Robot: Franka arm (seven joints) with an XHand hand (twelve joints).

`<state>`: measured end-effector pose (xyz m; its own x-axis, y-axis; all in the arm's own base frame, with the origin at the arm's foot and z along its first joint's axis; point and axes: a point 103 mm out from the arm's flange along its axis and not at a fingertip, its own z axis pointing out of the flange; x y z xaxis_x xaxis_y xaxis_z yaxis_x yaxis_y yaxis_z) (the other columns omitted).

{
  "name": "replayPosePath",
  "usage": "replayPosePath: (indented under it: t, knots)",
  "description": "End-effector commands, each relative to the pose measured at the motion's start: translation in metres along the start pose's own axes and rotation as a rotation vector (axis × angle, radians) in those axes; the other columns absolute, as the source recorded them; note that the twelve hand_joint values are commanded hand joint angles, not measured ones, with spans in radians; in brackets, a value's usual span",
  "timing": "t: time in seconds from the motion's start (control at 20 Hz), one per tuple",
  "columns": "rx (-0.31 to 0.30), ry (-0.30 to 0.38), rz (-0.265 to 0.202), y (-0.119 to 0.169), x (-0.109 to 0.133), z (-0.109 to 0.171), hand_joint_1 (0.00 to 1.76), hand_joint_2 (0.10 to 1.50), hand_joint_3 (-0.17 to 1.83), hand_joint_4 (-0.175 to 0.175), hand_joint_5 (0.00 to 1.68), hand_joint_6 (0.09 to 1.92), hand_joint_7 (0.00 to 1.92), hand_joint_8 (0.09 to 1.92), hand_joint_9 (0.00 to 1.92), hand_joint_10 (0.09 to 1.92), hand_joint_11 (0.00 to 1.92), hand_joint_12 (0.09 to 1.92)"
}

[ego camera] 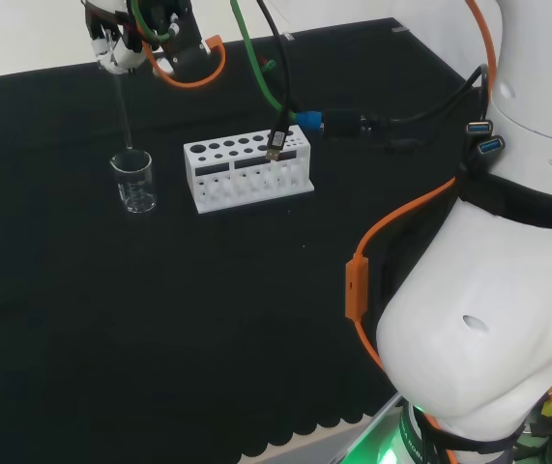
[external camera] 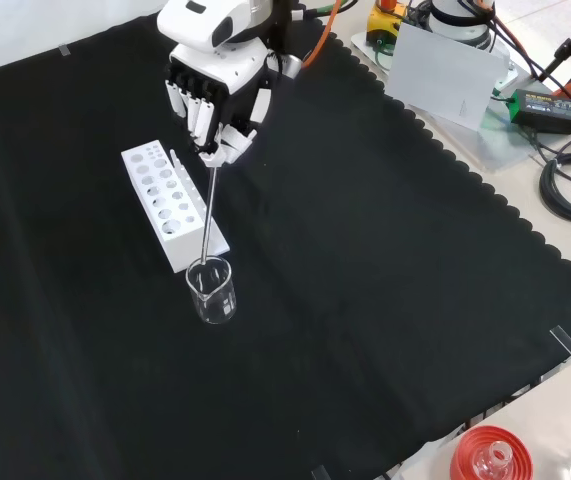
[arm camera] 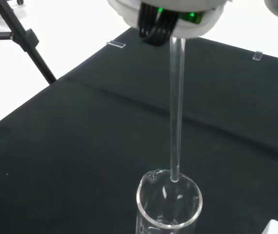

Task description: Put the glass rod back on the white test tube rack.

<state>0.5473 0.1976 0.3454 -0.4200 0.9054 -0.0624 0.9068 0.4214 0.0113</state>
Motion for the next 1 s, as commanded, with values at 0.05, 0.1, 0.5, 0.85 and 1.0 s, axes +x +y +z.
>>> replayPosePath:
  t: [0.05,0.1,0.5,0.85,1.0]
  knots:
    - [-0.021,-0.005,0.015,-0.003,-0.01,-0.021,1.31,0.75,0.55,-0.175,1.07,0.76,1.32,0.77,1.85,0.16,1.62,0.56]
    - [-0.023,-0.007,0.017,-0.004,-0.011,-0.025,1.31,0.75,0.55,-0.175,1.07,0.76,1.32,0.77,1.85,0.16,1.62,0.56]
    - [-0.051,-0.024,0.037,-0.009,-0.021,-0.045,1.31,0.75,0.55,-0.175,1.06,0.76,1.32,0.77,1.85,0.16,1.62,0.56]
    - [-0.054,-0.026,0.061,-0.011,-0.036,-0.047,1.31,0.75,0.55,-0.175,1.06,0.76,1.32,0.77,1.85,0.16,1.62,0.56]
    - [-0.053,-0.03,0.075,-0.012,-0.043,-0.045,1.31,0.75,0.55,-0.175,1.06,0.76,1.32,0.77,1.85,0.16,1.62,0.56]
